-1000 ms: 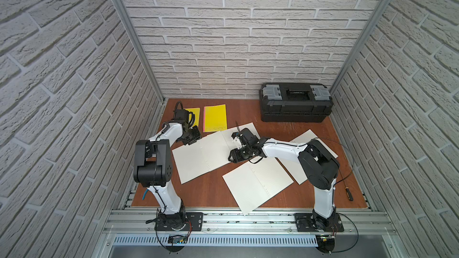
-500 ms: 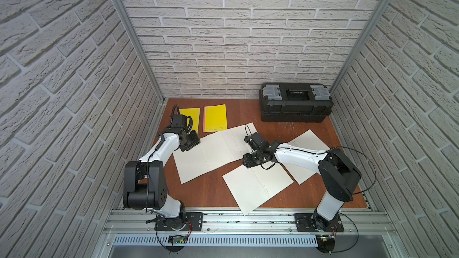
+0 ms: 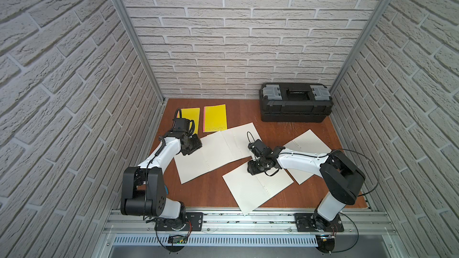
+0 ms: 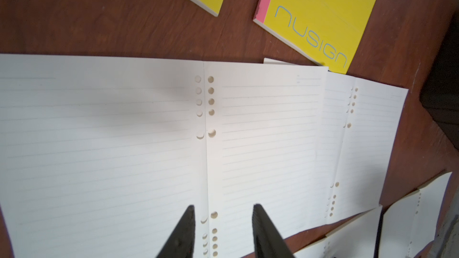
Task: Close the notebook
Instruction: Close the notebook at the center of the board.
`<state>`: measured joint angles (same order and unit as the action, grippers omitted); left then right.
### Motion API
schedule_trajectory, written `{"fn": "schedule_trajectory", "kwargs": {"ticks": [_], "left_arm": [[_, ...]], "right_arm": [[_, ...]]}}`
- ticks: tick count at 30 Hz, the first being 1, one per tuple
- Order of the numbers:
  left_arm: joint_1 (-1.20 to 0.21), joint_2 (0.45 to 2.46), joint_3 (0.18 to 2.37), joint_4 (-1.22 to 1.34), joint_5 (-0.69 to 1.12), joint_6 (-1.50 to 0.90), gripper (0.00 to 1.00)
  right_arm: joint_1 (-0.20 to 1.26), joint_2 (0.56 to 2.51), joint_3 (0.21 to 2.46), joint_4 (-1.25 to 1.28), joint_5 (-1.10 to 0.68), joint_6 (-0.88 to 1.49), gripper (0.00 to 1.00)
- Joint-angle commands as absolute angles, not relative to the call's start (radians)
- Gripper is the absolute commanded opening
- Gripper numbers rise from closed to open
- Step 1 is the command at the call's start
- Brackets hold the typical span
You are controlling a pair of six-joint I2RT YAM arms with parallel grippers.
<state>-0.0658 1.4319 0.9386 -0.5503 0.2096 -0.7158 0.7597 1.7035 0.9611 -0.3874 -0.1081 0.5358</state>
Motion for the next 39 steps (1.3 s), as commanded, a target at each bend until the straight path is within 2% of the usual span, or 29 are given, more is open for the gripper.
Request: {"fn": "schedule_trajectory", "kwargs": {"ticks": [1, 7, 17, 23, 32, 39], "left_arm": [[-0.076, 1.394, 0.924, -0.557, 0.188, -0.727, 0.40], [-0.108, 1.371, 0.910, -0.559, 0.185, -0.743, 0.40], [-0.274, 1.300, 0.838, -0.552, 0.151, -0.820, 0.40], [-0.354, 1.229, 0.784, -0.568, 0.134, -0.848, 0.40], [-0.480, 1.129, 0.679, -0.528, 0.098, -0.951, 0.43], [-0.563, 1.118, 0.602, -0.452, 0.049, -1.025, 0.46]], "right_arm": [[0.775, 1.685, 0.948, -0.381, -0.106, 0.560, 0.40], [0.775, 1.736, 0.981, -0.409, -0.094, 0.566, 0.33], [0.773, 1.834, 1.060, -0.405, -0.083, 0.599, 0.32], [0.772, 1.804, 1.030, -0.355, -0.083, 0.620, 0.32], [0.772, 1.627, 1.005, -0.399, -0.058, 0.628, 0.41], [0.754, 1.530, 0.979, -0.494, 0.056, 0.619, 0.51]]}}
